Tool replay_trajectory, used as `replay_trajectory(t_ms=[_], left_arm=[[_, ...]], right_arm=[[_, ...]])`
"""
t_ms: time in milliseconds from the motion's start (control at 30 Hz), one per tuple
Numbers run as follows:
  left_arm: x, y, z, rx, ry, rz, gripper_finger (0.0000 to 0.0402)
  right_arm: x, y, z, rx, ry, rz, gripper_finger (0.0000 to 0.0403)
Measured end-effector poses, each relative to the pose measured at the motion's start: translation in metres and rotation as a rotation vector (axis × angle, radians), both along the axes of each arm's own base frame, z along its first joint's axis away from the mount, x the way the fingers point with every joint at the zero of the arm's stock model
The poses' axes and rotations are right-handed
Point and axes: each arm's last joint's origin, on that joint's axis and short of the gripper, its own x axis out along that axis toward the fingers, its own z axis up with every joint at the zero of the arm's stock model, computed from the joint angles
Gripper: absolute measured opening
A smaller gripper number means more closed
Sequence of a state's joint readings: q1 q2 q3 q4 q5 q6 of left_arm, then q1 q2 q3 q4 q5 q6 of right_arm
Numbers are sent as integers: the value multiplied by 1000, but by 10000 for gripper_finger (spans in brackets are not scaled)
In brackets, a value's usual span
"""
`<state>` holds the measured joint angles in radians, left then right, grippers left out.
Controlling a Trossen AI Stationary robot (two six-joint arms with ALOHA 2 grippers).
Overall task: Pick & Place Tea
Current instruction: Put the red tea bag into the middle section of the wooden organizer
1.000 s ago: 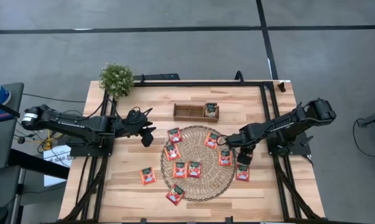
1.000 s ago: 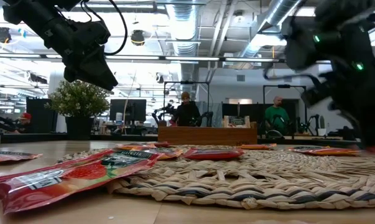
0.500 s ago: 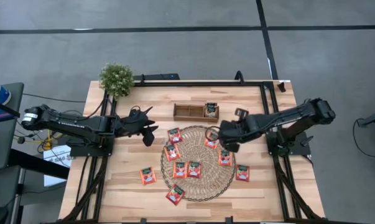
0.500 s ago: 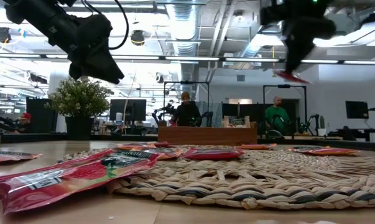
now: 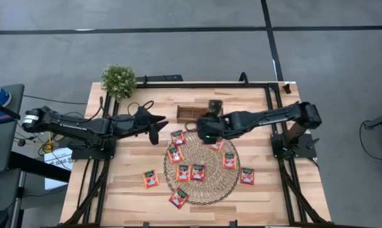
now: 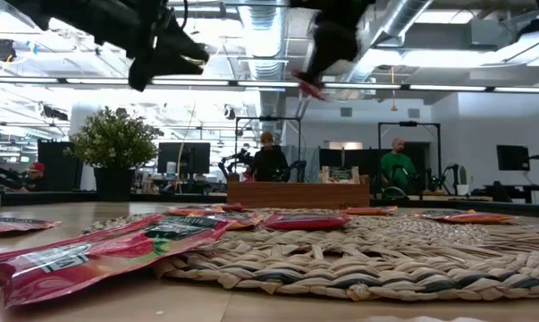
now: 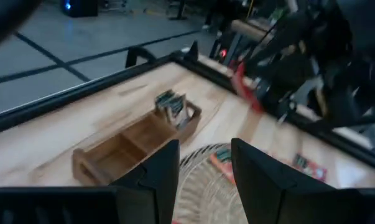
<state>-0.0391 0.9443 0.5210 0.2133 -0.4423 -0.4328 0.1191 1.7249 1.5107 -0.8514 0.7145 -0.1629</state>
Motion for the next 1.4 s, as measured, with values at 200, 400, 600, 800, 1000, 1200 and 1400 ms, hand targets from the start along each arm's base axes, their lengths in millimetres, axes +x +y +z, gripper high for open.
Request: replay_trajectory(t_ms=[200, 400, 600, 800, 1000, 1200, 1400], left_arm=[[9, 2, 6, -7, -109, 14, 137], [15, 11, 3, -27, -139, 47, 137], [20, 17, 13, -54, -210, -8, 137], [21, 18, 19, -89, -272, -67, 137], [25, 16, 20, -119, -317, -127, 137], [34, 16, 15, -136, -280, -153, 137], [45, 16, 20, -126, -250, -171, 137]], right_arm=[[34, 3, 9, -86, -2, 126, 0], [51, 10, 30, -131, -83, 212, 0], [53, 14, 38, -110, -107, 274, 0], [54, 13, 38, -115, -105, 277, 0], [55, 10, 39, -91, -118, 295, 0], [57, 10, 40, -110, -117, 323, 0], [56, 10, 40, -111, -109, 323, 0]])
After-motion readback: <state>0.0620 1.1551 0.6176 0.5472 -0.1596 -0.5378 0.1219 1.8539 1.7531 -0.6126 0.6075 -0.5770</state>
